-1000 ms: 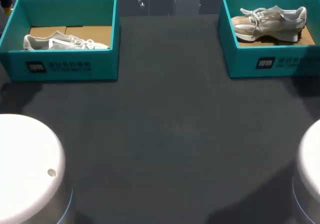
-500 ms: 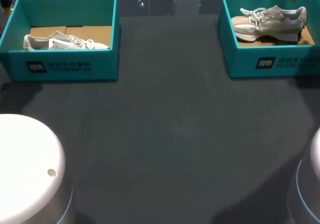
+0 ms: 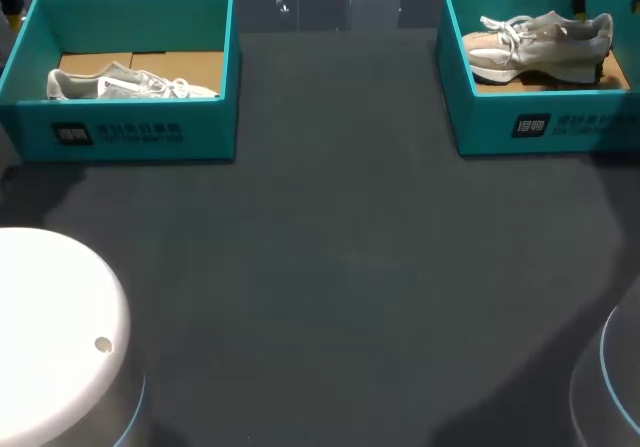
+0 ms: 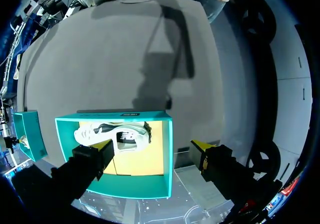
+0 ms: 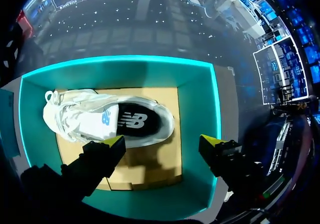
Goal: Take the shoe out of the shoebox, open the shoe tongue, remove and reinsert the insole, then place the shoe into the shoebox
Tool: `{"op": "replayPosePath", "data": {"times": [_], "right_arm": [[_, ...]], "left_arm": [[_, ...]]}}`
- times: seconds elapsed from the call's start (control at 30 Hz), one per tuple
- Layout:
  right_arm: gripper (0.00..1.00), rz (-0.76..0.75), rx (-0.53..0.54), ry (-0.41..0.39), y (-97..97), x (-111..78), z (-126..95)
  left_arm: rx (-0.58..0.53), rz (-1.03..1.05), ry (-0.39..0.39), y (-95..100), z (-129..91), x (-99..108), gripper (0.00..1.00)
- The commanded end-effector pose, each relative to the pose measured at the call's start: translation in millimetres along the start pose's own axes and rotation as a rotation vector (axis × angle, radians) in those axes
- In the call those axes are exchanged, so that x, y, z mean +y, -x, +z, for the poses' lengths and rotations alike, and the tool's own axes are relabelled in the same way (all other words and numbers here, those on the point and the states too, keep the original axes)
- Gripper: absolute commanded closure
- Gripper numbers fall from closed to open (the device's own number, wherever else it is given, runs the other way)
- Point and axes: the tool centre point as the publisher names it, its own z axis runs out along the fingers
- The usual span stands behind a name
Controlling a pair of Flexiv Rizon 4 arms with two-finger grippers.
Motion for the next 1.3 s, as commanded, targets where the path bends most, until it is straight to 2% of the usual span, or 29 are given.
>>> {"op": "replayPosePath", "data": {"times": [0.03,0.27,0.47,0.57,0.73,0.8,1.03,1.3], "right_arm": [[0.01,0.023,-0.001,-0.024,-2.6,10.9,13.3],[0.00,0.063,-0.004,-0.061,2.4,11.3,29.2],[0.05,0.087,0.008,-0.082,6.6,10.9,40.1],[0.04,0.098,0.021,-0.095,8.8,10.0,49.0],[0.09,0.110,0.041,-0.125,8.8,9.0,62.0],[0.08,0.115,0.053,-0.125,8.4,8.0,65.2],[0.24,0.106,0.079,-0.136,1.5,9.4,75.7],[0.23,0.090,0.096,-0.147,-6.3,9.5,83.0]], "left_arm": [[0.002,0.001,0.002,-0.2,-0.4,-1.2,0.00],[0.002,0.001,0.002,-0.2,-0.4,-1.2,0.00],[0.002,0.001,0.002,-0.2,-0.4,-1.2,0.00],[0.002,0.001,0.002,-0.2,-0.4,-1.2,0.00],[0.002,0.001,0.002,-0.2,-0.4,-1.2,0.00],[0.002,0.001,0.002,-0.2,-0.4,-1.2,0.00],[0.002,0.001,0.002,-0.2,-0.4,-1.2,0.00],[0.002,0.001,0.002,-0.2,-0.4,-1.2,0.00]]}}
